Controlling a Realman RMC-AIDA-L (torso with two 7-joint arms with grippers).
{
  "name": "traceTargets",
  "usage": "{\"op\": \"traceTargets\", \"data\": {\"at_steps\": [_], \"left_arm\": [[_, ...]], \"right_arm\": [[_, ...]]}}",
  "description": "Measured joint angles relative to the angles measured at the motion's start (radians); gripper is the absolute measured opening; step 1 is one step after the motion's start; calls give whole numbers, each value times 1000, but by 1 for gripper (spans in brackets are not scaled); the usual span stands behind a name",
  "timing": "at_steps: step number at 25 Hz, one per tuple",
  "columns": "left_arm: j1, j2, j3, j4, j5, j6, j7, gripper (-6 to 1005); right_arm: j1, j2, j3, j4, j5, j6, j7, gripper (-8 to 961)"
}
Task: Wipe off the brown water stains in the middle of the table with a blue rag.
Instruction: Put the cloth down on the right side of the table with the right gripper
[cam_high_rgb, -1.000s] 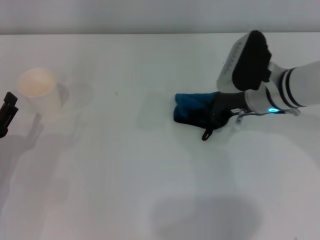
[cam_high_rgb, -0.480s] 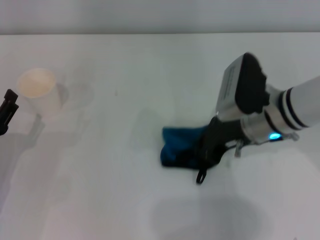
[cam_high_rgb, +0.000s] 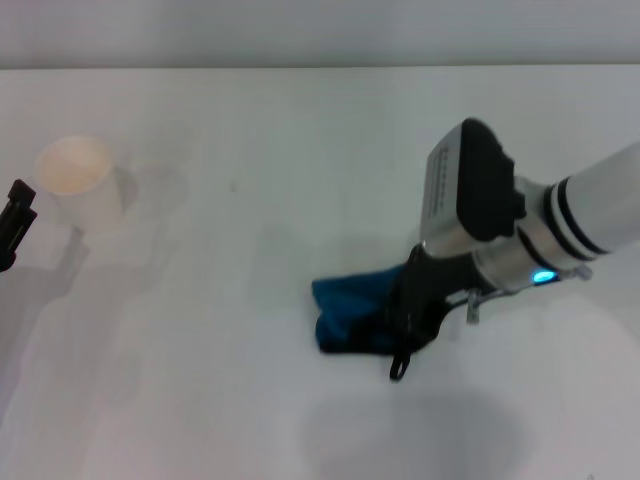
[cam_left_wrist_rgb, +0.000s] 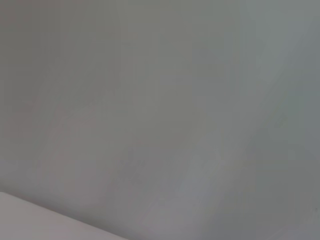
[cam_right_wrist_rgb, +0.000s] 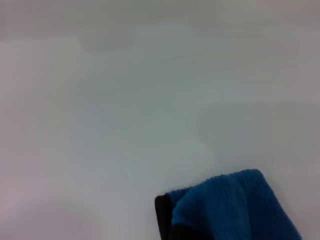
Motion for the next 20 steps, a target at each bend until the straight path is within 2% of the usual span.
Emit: {"op": "traceTargets", "data": {"at_steps": [8, 13, 20], "left_arm": [[-1, 0, 0, 10, 0, 2, 1, 878], [-1, 0, 0, 11, 0, 2, 0, 877], [0, 0, 0, 11, 1, 3, 0, 877]], "right_arm": [[43, -8, 128, 47, -136, 57, -5, 115], [46, -9, 144, 47, -156, 54, -22, 117], [51, 2, 124, 47, -163, 58, -35, 119]]}}
